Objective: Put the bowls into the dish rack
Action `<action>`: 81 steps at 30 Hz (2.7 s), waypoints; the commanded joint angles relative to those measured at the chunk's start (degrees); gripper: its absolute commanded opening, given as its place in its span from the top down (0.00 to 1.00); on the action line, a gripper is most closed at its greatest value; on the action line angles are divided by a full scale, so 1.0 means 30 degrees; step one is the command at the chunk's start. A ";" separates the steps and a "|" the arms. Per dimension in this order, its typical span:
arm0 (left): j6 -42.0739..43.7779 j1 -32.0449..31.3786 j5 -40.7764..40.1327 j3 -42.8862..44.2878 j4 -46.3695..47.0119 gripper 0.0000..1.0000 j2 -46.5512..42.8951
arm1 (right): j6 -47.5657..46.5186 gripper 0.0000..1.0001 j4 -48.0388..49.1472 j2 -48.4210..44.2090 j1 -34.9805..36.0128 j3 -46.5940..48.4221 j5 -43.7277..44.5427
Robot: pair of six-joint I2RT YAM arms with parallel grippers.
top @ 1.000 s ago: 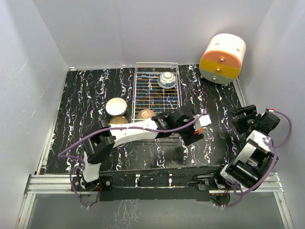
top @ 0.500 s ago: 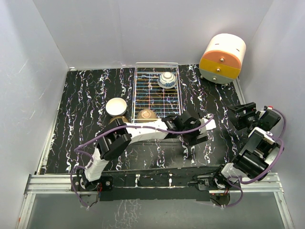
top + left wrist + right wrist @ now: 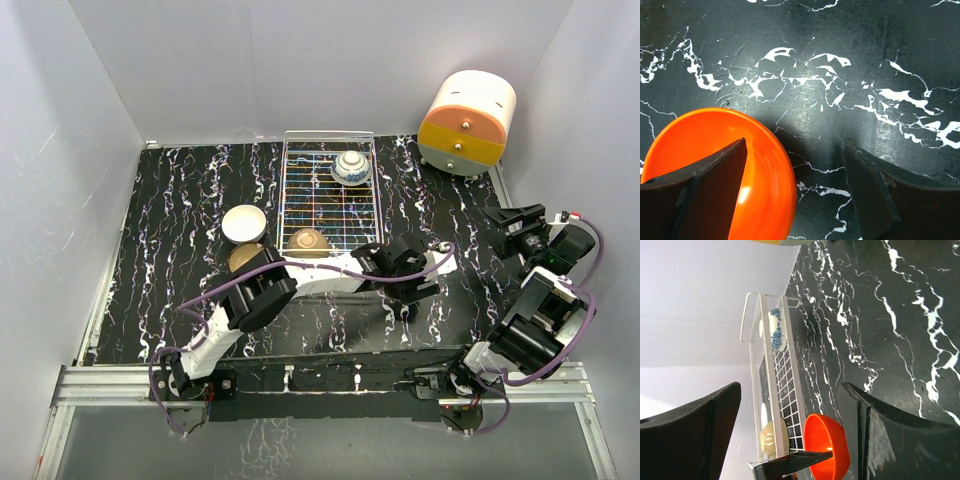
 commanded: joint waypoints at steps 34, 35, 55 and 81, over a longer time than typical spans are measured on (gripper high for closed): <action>-0.2688 0.0497 0.0336 -0.0377 0.4370 1.00 -0.5934 | 0.4149 0.19 0.6900 -0.0654 -0.0129 0.0193 -0.0793; -0.2771 0.0519 0.0293 -0.0350 0.4541 1.00 -0.6401 | 0.4298 0.19 0.7012 -0.0755 -0.0115 0.0177 -0.0745; -1.3545 0.8583 0.3472 -0.7823 1.1201 1.00 -1.2007 | 0.2155 0.17 0.0768 -0.5110 0.4782 0.5478 0.0945; -2.6073 1.2142 0.9471 -0.3750 1.2969 1.00 -0.3402 | 0.0655 0.17 -0.0742 -0.5433 0.5730 0.5801 -0.0339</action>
